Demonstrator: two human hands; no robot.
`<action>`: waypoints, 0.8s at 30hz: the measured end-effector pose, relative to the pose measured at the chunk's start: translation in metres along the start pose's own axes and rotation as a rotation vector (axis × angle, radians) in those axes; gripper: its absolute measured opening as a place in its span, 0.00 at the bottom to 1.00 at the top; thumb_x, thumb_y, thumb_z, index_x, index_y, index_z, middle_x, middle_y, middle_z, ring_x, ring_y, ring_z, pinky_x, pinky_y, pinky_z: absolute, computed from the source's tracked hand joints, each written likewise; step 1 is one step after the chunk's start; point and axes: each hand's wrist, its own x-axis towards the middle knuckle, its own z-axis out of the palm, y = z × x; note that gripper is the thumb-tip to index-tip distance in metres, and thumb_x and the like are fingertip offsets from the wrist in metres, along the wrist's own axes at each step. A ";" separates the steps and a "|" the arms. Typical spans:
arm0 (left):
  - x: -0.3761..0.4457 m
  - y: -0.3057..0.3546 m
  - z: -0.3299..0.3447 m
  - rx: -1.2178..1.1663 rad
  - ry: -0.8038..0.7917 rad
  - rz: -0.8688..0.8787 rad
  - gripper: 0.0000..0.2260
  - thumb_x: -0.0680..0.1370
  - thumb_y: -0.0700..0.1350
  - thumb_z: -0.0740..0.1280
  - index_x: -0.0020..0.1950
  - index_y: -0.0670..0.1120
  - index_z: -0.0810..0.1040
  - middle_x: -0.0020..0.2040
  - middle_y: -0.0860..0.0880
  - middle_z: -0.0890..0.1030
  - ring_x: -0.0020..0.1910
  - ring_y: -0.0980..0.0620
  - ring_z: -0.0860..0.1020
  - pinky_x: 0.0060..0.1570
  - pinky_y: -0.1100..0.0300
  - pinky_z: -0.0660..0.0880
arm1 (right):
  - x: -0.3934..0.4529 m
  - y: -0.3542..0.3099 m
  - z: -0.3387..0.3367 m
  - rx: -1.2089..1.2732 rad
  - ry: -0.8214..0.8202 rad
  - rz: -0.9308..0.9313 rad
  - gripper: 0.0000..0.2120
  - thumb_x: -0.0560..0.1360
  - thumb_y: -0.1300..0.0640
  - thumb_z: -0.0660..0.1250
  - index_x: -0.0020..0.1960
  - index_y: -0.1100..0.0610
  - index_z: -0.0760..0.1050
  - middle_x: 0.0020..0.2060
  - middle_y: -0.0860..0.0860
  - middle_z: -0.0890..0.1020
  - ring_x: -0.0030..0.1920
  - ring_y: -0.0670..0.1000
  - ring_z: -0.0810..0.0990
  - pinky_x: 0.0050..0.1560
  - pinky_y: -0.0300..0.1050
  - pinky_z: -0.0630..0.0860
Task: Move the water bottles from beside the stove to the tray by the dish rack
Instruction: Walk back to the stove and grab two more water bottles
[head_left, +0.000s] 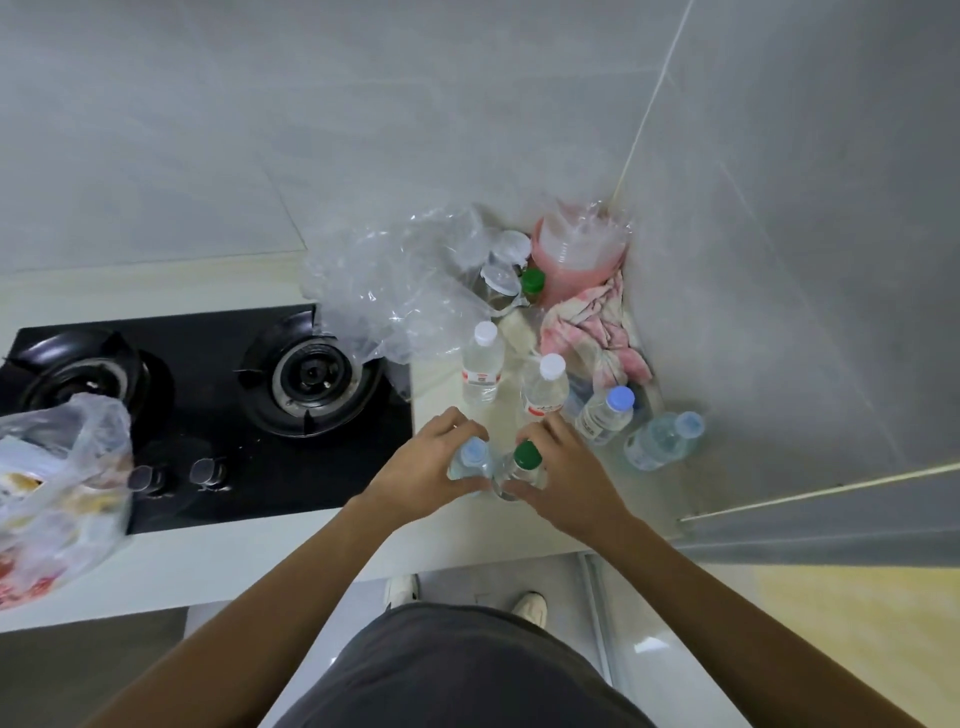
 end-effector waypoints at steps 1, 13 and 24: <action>0.000 -0.004 0.002 -0.033 -0.036 -0.021 0.25 0.72 0.56 0.79 0.66 0.56 0.75 0.59 0.57 0.73 0.56 0.52 0.76 0.55 0.49 0.79 | 0.000 0.002 0.001 0.045 -0.015 0.023 0.22 0.68 0.45 0.80 0.53 0.50 0.72 0.50 0.46 0.73 0.48 0.49 0.74 0.48 0.46 0.76; 0.001 -0.023 0.002 -0.234 -0.085 -0.156 0.30 0.66 0.50 0.83 0.64 0.62 0.74 0.57 0.61 0.81 0.58 0.54 0.80 0.58 0.45 0.81 | -0.002 -0.006 0.012 0.218 -0.098 0.301 0.25 0.68 0.47 0.82 0.58 0.44 0.73 0.50 0.41 0.82 0.50 0.44 0.82 0.56 0.47 0.79; -0.061 0.014 -0.055 -0.627 0.307 -0.319 0.26 0.71 0.39 0.82 0.65 0.53 0.79 0.58 0.54 0.87 0.58 0.53 0.85 0.61 0.54 0.80 | 0.021 -0.061 -0.040 0.486 -0.066 0.104 0.34 0.66 0.47 0.82 0.67 0.47 0.69 0.58 0.38 0.83 0.60 0.40 0.82 0.63 0.47 0.79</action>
